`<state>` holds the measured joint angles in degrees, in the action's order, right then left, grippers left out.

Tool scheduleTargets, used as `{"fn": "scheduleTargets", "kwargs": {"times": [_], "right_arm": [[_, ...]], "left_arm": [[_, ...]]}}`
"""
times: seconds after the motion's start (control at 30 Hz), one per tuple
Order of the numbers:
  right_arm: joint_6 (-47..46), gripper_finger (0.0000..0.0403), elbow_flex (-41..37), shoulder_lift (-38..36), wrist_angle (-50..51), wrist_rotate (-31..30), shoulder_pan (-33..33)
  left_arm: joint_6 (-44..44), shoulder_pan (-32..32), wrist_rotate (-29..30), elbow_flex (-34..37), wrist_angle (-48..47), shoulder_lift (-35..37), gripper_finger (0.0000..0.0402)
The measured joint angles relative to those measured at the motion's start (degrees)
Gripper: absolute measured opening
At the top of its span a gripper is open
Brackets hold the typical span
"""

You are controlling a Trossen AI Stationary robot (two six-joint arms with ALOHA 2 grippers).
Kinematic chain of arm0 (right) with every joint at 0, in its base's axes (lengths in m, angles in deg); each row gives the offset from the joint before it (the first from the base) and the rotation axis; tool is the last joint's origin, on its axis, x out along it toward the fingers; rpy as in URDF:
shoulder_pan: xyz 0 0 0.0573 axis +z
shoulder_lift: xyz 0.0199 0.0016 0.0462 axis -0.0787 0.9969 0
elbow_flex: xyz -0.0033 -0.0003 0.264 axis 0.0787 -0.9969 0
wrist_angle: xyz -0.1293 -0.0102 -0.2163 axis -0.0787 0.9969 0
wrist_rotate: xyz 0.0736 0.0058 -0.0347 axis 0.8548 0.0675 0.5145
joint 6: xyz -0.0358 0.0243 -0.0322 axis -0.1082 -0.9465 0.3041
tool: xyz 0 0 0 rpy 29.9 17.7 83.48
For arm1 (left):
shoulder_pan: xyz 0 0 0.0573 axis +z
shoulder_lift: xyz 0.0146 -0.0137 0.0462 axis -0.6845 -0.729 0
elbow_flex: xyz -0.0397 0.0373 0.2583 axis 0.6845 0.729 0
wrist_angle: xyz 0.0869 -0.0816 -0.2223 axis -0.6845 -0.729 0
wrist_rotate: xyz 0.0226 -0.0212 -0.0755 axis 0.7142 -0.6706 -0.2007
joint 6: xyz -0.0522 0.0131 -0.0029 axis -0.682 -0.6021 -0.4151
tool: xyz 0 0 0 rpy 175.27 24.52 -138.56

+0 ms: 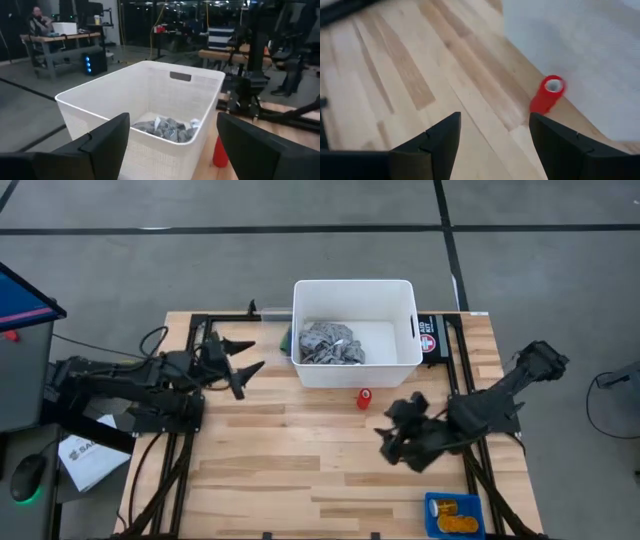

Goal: Pick & Place Medicine items
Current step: Put the red rolled bandage into the transparent bin

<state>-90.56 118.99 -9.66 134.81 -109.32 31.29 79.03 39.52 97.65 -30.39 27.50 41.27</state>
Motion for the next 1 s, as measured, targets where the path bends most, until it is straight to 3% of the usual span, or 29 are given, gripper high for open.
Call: {"fn": "scheduleTargets", "kwargs": {"times": [0.2, 0.37, 0.5, 0.73, 1.0], "right_arm": [[7.49, 0.0233, -8.93, 4.53, -12.68, 4.25, -3.98], [15.74, 0.0233, -14.26, 5.06, -22.39, 5.12, -5.69], [22.37, 0.0233, -16.71, 3.59, -30.14, 10.46, -8.14], [28.59, 0.0223, -16.98, 2.09, -28.01, 10.53, -14.24], [36.34, 0.0213, -16.98, 2.09, -27.51, 14.77, -21.51]], "left_arm": [[2.59, -6.15, 5.56, 0.02, -0.03, -3.11, 0.0289], [2.76, -8.09, 6.39, 0.02, 1.23, -6.86, 0.0289], [2.73, -8.07, 6.19, 0.02, 1.43, -8.71, 0.0289], [2.72, -8.07, 6.06, 0.02, 2.01, -8.57, 0.0289], [2.72, -8.05, 6.05, 0.02, 2.48, -8.55, 0.0289]]}}
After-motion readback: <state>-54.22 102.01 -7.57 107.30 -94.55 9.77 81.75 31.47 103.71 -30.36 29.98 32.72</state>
